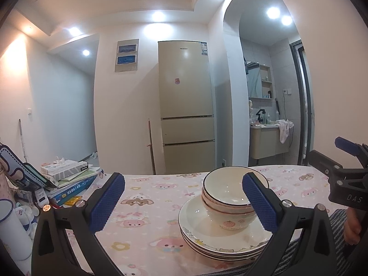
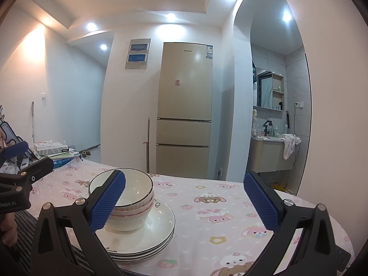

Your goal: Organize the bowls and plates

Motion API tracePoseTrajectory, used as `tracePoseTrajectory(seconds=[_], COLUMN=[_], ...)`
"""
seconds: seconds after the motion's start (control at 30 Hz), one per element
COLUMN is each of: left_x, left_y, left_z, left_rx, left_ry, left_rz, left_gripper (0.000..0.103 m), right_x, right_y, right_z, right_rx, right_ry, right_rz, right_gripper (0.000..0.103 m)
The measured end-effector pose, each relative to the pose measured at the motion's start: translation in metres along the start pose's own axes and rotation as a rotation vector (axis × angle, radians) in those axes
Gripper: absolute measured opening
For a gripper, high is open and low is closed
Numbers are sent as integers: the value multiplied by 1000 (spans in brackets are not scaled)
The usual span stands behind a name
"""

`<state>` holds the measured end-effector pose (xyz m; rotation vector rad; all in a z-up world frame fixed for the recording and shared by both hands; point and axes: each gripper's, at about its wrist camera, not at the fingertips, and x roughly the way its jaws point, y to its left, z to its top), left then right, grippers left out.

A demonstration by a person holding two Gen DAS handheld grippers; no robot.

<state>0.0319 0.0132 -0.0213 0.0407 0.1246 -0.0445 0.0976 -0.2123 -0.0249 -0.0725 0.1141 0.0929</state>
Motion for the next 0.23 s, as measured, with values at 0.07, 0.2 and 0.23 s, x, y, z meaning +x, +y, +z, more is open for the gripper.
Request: tracePoseTrajectory(seconds=[0.07,0.2,0.23], left_x=[-1,-6,-6], left_y=[1,2,2], left_z=[0,-1,-1], left_rx=[-4,-1,3], left_ry=[-3,-23,-22], left_rz=[12,30,31], left_gripper=[103,103,103], right_x=[-3,-6,-5], right_y=[3,12,14], right_z=[0,0,0], right_rx=[-14,-60,-73], right_ry=[-6,-24,-16], right_rz=[-17,-12,-15], right_gripper=[103,103,103])
